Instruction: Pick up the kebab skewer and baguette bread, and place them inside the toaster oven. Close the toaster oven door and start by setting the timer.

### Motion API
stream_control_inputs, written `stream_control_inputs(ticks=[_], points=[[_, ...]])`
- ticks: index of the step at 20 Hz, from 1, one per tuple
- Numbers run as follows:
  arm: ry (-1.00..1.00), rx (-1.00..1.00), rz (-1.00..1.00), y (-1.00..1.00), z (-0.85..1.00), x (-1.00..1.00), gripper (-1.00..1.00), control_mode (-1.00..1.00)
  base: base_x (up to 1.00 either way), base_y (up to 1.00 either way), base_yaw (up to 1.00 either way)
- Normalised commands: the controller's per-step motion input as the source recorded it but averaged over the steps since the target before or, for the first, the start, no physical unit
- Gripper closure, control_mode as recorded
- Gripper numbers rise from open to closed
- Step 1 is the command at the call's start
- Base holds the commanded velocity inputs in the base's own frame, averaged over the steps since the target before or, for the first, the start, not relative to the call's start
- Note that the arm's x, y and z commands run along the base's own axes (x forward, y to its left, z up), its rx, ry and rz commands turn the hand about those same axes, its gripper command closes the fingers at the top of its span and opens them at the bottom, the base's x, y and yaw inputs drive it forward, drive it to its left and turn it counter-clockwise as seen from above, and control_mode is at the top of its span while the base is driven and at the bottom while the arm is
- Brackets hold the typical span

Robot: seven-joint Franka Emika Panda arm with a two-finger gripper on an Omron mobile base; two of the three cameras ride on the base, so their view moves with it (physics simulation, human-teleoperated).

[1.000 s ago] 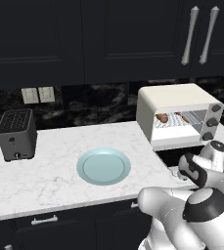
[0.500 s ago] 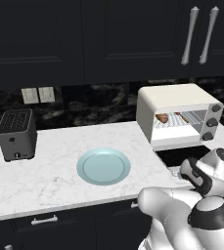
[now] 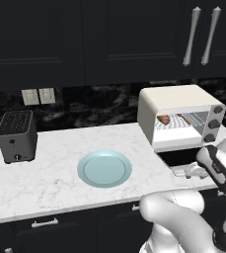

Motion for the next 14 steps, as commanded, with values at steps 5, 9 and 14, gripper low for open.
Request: stream_control_inputs(ticks=[5,9,14], points=[[-0.44,0.0,0.0,0.12,0.37,0.49,-1.0,-1.0,0.0,0.0,0.0],[-0.67,0.0,0.0,0.34,0.21,0.55,-1.0,-1.0,0.0,0.0,0.0],[-0.61,-0.02,0.0,0.42,0.2,0.68,-1.0,-1.0,0.0,0.0,0.0]])
